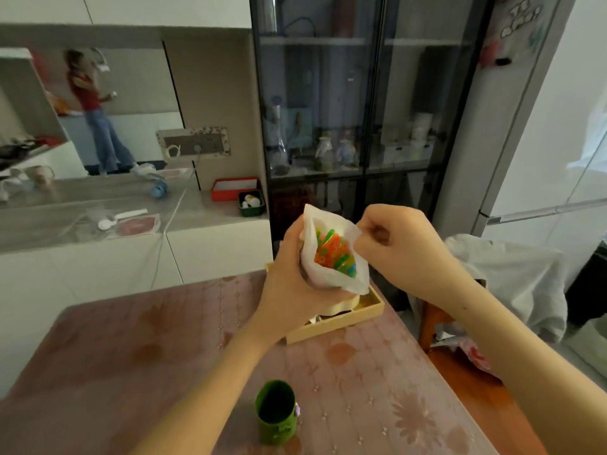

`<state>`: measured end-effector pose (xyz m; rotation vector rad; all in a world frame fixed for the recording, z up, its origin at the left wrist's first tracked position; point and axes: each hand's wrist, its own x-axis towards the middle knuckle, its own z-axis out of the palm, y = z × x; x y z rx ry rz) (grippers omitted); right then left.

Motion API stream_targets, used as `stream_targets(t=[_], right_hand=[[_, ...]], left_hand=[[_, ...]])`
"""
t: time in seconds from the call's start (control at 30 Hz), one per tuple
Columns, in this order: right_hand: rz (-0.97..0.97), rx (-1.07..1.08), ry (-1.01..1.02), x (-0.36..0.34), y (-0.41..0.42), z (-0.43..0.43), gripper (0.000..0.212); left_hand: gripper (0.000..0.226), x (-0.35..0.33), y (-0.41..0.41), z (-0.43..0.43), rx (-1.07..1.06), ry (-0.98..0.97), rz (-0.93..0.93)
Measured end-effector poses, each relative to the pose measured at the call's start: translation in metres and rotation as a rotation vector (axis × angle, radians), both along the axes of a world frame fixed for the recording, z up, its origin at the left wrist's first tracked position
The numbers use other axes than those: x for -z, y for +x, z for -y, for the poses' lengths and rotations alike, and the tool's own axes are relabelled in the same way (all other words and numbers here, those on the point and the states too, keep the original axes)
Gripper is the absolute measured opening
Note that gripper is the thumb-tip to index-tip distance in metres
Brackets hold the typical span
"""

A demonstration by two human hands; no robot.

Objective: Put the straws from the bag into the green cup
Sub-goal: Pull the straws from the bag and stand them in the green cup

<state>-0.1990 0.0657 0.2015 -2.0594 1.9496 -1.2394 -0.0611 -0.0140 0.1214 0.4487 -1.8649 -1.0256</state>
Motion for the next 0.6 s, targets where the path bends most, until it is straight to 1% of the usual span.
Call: stream_targets(t=[0.07,0.13,0.17,0.2,0.3,0.37,0.4,0.47,0.53,0.57,0.6], right_hand=[[0.089,-0.045,-0.008,0.005,0.003,0.007,0.015],[0.226,-0.076,0.01,0.016,0.008,0.016,0.015],[0.303,-0.088,0.035,0.022,0.011,0.019,0.015],[0.372,-0.096,0.069,0.03,0.015,0.023,0.016],[0.509,-0.106,0.184,0.057,0.026,0.033,0.021],[0.567,-0.094,0.259,0.074,0.032,0.04,0.019],[0.581,-0.077,0.277,0.083,0.035,0.043,0.016],[0.603,-0.025,0.221,0.1,0.041,0.046,0.013],[0.623,-0.008,0.094,0.119,0.048,0.047,0.016],[0.643,-0.022,0.061,0.129,0.053,0.047,0.016],[0.7,-0.045,0.069,0.138,0.058,0.046,0.015]], left_hand=[[0.086,0.001,0.015,0.004,-0.159,-0.122,0.058],[0.089,0.006,0.029,0.006,-0.273,-0.25,0.195],[0.092,0.011,0.035,0.007,-0.301,-0.275,0.248],[0.094,0.016,0.041,0.006,-0.307,-0.256,0.269],[0.093,0.031,0.057,0.005,-0.289,-0.142,0.24],[0.091,0.037,0.067,0.007,-0.314,-0.15,0.269],[0.091,0.039,0.071,0.009,-0.326,-0.171,0.313],[0.087,0.043,0.082,0.016,-0.388,-0.282,0.492],[0.088,0.048,0.092,0.024,-0.501,-0.476,0.778],[0.093,0.049,0.096,0.028,-0.536,-0.552,0.934],[0.099,0.05,0.099,0.03,-0.549,-0.606,1.073]])
